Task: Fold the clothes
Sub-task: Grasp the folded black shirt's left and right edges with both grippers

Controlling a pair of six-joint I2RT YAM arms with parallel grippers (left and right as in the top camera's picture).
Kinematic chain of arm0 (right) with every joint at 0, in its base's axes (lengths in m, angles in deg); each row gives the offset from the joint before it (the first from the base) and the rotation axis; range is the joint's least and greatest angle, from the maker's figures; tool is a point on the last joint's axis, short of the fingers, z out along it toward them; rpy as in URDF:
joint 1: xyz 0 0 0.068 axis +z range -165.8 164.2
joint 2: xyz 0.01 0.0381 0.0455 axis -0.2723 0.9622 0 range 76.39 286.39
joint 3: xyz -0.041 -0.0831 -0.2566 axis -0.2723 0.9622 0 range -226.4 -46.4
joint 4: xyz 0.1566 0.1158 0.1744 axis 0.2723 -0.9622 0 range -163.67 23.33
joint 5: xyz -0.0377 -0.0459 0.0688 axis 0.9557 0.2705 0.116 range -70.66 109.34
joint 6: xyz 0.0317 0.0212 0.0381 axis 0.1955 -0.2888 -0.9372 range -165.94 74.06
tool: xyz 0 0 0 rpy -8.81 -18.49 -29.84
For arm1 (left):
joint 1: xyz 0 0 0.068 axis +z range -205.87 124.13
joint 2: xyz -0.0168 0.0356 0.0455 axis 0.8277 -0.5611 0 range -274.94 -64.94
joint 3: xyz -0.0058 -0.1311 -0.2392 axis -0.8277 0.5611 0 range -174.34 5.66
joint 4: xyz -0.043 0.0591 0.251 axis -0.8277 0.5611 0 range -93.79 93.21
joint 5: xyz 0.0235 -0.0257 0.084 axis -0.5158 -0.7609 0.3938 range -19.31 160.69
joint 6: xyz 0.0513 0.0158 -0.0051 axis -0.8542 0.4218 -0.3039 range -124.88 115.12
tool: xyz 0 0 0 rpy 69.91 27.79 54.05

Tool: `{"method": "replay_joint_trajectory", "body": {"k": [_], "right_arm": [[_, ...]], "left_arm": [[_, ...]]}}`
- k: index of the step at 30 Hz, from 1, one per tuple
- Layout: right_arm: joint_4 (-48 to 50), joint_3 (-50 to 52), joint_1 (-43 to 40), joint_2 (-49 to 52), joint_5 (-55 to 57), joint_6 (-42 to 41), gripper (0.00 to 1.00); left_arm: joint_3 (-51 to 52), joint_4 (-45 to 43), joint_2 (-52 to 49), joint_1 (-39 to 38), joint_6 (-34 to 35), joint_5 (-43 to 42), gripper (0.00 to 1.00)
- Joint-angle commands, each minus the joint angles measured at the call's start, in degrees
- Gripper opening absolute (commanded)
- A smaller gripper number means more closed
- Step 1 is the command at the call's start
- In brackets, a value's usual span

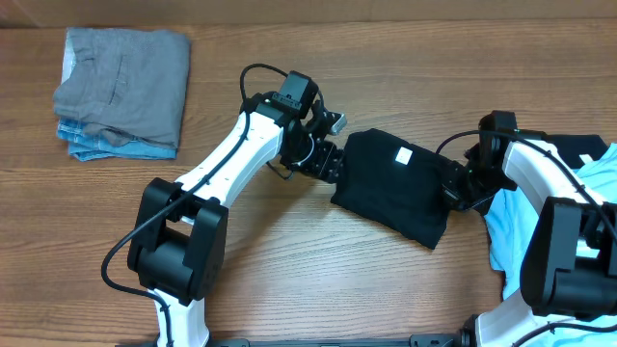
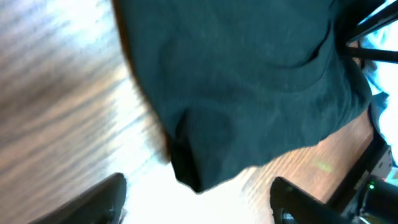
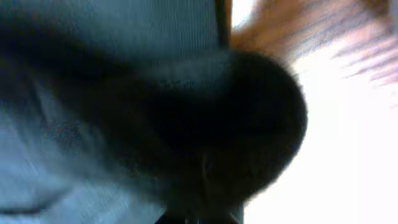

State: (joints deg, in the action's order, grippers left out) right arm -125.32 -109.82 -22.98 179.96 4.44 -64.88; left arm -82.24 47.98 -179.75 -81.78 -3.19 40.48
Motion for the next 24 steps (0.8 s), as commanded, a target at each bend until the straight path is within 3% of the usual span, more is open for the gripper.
{"method": "replay_joint_trajectory", "body": {"k": [1,3,5,6,9,14,24], "right_arm": [[-2.86,-4.26,-0.52,-2.69,-1.92,4.44,0.05],[-6.32,-7.80,-0.57,-6.64,-3.48,5.68,0.09],[-8.72,-9.90,-0.46,-9.90,-6.49,5.40,0.13],[-9.57,-10.32,-0.33,-11.52,-9.03,5.01,0.14],[-11.34,-10.12,0.50,-12.74,-11.37,2.14,0.12],[-9.49,-5.29,1.97,-12.48,-11.34,-1.29,0.07],[9.81,16.06,2.34,-12.15,-10.86,-10.32,0.05]], "left_arm": [[-0.24,1.97,-1.16,-0.42,0.22,1.44,0.54],[-0.39,1.95,-0.90,-0.42,0.20,3.63,0.55],[-0.46,1.03,-0.92,-0.42,-0.52,4.02,0.65],[-0.44,-0.09,-0.94,-0.42,-1.81,4.00,0.77],[-0.44,-2.10,-1.05,-0.42,-1.90,3.17,0.88],[-0.39,-2.32,-1.64,-0.37,-1.68,3.17,0.92],[-0.28,-2.49,-5.97,-0.33,-0.98,-2.71,0.95]]}}
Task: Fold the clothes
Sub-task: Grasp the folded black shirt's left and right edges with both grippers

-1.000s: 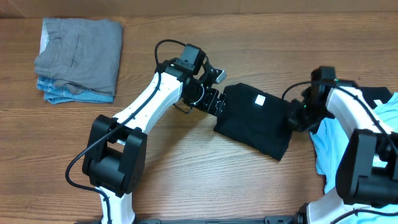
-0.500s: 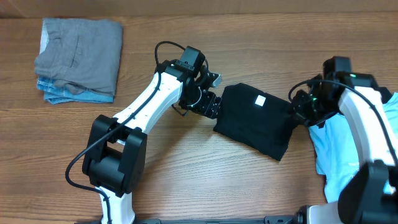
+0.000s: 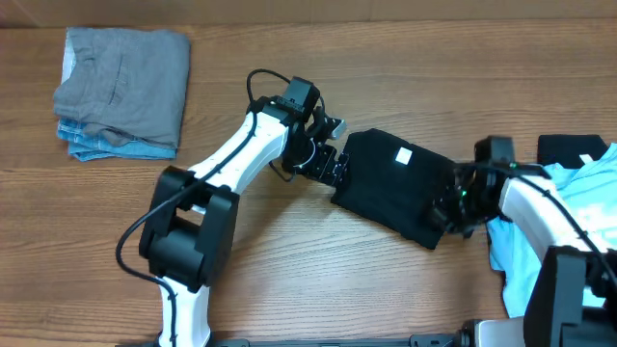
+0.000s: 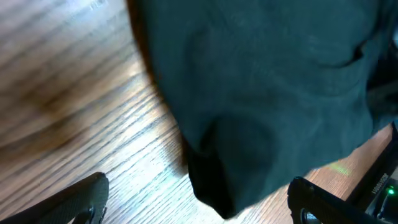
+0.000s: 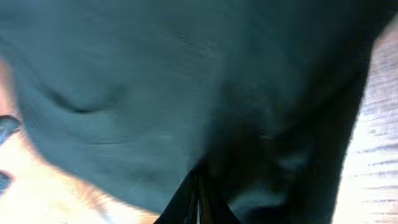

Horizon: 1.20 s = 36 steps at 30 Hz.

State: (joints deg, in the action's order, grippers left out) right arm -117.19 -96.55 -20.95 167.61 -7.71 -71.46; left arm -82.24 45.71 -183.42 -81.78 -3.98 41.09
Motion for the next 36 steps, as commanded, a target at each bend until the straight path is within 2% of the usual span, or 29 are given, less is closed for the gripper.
{"method": "replay_joint_trajectory", "body": {"k": [1,4,9,13,18,21,26,29,33,35,36], "right_arm": [[2.45,4.66,0.31,0.31,7.28,-6.56,0.05],[2.29,5.66,0.26,0.31,10.38,-7.54,0.05],[-0.37,5.70,0.26,0.31,14.10,-8.00,0.05],[-0.28,5.68,0.26,0.31,16.46,-7.69,0.05],[0.09,5.68,0.26,0.31,16.83,-7.30,0.05],[0.09,5.68,0.26,0.31,16.76,-7.26,0.05],[0.17,5.68,0.26,0.31,16.76,-7.26,0.05],[0.22,5.68,0.26,0.31,16.74,-7.26,0.05],[0.20,5.68,0.26,0.31,16.74,-7.26,0.05],[0.13,5.68,0.26,0.31,16.74,-7.08,0.05],[0.11,5.68,0.26,0.31,16.74,-7.08,0.05]], "left_arm": [[-0.28,-0.28,-3.26,-0.31,0.83,-3.30,0.97],[-0.28,-0.55,-3.37,-0.33,1.25,-3.30,1.00],[-0.28,-2.32,-3.45,-0.39,3.32,-3.52,1.00],[-0.28,-4.46,-6.01,-0.63,4.31,-8.44,1.00],[-0.28,-8.68,-11.93,-1.86,9.60,-14.45,1.00],[-0.28,-11.02,-14.67,-3.13,12.22,-17.75,0.96],[-0.28,-10.97,-15.30,-5.88,12.48,-17.51,0.86],[-0.28,-10.91,-15.30,-6.93,13.49,-14.64,0.78],[-0.28,-11.98,-15.30,-8.04,13.55,-13.81,0.56],[-0.28,-12.11,-15.30,-8.11,14.56,-13.40,0.40],[-0.28,-12.11,-15.30,-8.11,14.58,-13.40,0.25]]}}
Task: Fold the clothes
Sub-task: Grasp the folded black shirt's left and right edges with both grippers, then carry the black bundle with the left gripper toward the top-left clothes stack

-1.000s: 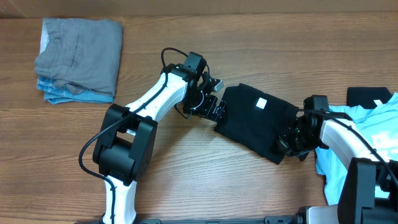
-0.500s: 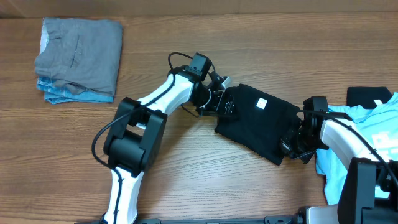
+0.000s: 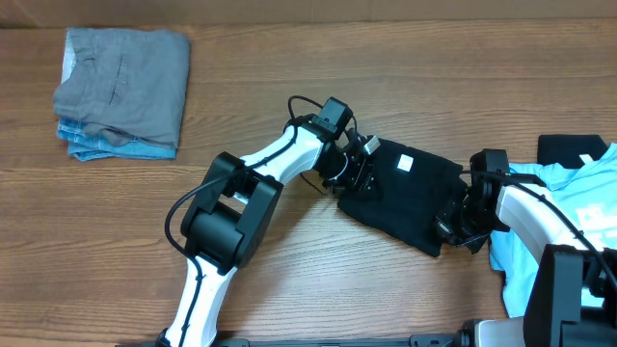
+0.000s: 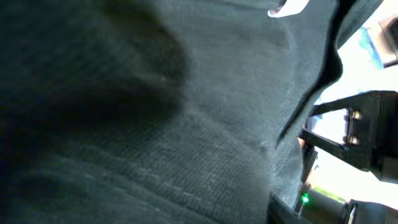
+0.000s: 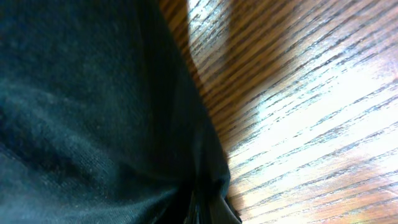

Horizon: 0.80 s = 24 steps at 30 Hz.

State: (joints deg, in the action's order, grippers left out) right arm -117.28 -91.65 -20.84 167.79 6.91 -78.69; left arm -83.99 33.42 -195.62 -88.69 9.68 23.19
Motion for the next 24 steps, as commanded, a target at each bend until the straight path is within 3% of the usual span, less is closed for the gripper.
{"method": "replay_joint_trajectory", "body": {"k": [1,3,5,8,12,16,24], "right_arm": [[0.17,0.79,0.15,0.13,2.12,0.15,0.05],[-0.07,0.72,0.15,0.11,2.12,0.17,0.04],[-0.85,-0.28,0.15,0.11,1.20,2.29,0.04],[-6.91,-6.54,0.15,-0.74,-9.38,13.31,0.04],[-17.49,-18.80,0.15,-3.48,-10.62,19.08,0.04],[-24.24,-29.70,0.15,-4.96,-10.60,19.56,0.04],[-25.42,-31.71,0.15,-5.03,-10.62,19.50,0.05]], "left_arm": [[1.46,0.17,-3.10,-1.20,0.92,4.48,0.17],[1.44,0.22,-3.08,-0.90,0.92,4.48,0.04],[1.09,1.20,-2.78,0.26,0.92,5.14,0.04],[-1.03,6.36,-0.26,2.73,-0.04,8.55,0.04],[-4.17,11.17,7.34,8.41,-0.81,8.57,0.04],[-9.46,16.68,13.20,17.29,1.40,8.50,0.04],[-19.69,14.73,16.59,33.68,9.94,4.37,0.04]]}}
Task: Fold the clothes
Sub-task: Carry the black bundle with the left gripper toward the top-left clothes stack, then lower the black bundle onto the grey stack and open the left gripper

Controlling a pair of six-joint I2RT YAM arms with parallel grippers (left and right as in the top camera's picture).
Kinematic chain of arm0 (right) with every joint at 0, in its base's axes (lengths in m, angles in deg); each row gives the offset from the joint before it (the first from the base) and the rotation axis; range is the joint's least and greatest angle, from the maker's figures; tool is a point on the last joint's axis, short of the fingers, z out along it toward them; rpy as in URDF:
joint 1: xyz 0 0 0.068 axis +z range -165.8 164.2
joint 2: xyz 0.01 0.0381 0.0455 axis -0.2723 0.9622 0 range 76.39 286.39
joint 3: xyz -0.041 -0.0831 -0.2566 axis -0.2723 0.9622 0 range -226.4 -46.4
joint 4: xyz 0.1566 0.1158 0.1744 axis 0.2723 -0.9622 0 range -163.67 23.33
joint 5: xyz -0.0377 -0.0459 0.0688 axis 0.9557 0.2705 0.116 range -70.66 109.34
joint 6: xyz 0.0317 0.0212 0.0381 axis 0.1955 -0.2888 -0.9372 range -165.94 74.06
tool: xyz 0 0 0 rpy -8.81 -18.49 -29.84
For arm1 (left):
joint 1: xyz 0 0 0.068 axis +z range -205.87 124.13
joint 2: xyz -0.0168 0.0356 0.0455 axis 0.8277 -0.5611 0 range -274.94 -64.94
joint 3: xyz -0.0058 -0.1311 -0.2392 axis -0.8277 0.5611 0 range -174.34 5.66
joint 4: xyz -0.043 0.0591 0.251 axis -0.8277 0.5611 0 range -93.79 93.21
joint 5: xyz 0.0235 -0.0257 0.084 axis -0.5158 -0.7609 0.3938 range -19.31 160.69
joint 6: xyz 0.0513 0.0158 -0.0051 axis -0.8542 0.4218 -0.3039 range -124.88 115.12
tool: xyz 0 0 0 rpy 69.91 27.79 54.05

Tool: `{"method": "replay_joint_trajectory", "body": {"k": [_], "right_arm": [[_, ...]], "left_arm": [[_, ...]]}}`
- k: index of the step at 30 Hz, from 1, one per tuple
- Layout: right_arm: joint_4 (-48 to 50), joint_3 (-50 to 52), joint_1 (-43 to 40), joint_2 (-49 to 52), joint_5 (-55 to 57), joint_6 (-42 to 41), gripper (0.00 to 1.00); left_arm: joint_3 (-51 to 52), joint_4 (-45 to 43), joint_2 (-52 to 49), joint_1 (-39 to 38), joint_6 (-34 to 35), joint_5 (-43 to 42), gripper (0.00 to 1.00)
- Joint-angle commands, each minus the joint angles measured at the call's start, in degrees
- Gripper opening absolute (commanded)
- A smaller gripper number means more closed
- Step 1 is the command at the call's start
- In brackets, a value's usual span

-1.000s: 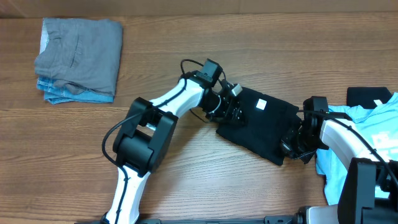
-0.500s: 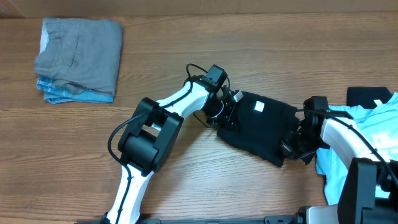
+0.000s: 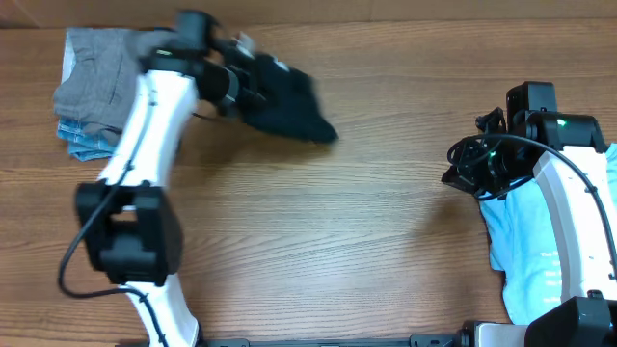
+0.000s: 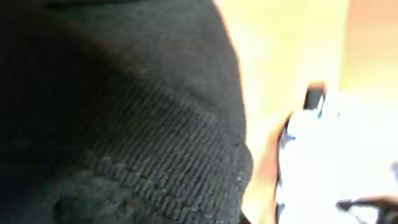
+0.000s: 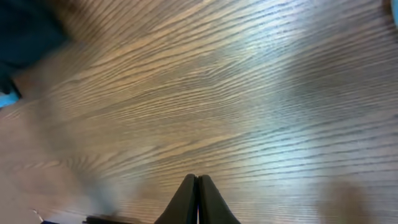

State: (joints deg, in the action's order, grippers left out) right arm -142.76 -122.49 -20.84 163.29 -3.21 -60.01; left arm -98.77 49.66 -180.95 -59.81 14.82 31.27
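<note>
The folded black garment point(image 3: 287, 104) hangs at the far left of the table, just right of the stack of folded clothes point(image 3: 116, 92). My left gripper point(image 3: 241, 85) is shut on its left end, and black knit fabric point(image 4: 112, 124) fills the left wrist view, hiding the fingers. My right gripper point(image 3: 461, 170) is at the right side, shut with nothing in it. The right wrist view shows its fingertips point(image 5: 198, 182) pressed together above bare wood.
The stack has a grey piece on top and blue denim beneath, at the back left corner. A light blue garment point(image 3: 545, 246) lies crumpled at the right edge beside my right arm, with a dark piece point(image 3: 593, 145) behind it.
My left gripper moved from the table's middle to the far left with the black garment, which now hangs beside the stack. My right gripper let go of the garment and sits apart at the right.
The black folded garment lay right of centre, my left gripper open at its left edge and my right at its right edge. Both then closed in on it, fabric filling the wrist views. Now the left alone holds it by the stack; the right is empty.
</note>
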Motion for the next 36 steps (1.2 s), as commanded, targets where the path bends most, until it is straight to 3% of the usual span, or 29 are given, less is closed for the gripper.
{"method": "replay_joint_trajectory", "body": {"k": [1,9,11,17,25,36], "right_arm": [[0.09,-0.87,0.15,-0.52,-0.50,0.79,0.05],[-0.33,-0.87,0.15,-0.52,-0.52,0.57,0.05],[-0.66,-0.87,0.15,-0.52,-0.52,0.50,0.05],[-1.01,-0.87,0.15,-0.52,-0.52,-1.33,0.05],[-3.13,-0.87,0.15,-0.52,-0.68,-2.67,0.04],[-5.49,-0.87,0.22,-0.52,-0.70,-2.69,0.04]], "left_arm": [[-5.97,-3.17,1.92,6.36,5.14,-4.24,0.04],[-10.56,-19.61,1.92,17.42,12.26,-2.43,0.04],[-10.62,-25.27,1.92,20.33,12.09,1.64,0.04],[-10.60,-25.07,1.88,21.49,8.35,19.56,0.04],[-10.58,-25.07,0.48,21.64,3.50,33.11,0.04],[-10.56,-36.09,-8.44,21.59,2.95,29.77,0.04]]}}
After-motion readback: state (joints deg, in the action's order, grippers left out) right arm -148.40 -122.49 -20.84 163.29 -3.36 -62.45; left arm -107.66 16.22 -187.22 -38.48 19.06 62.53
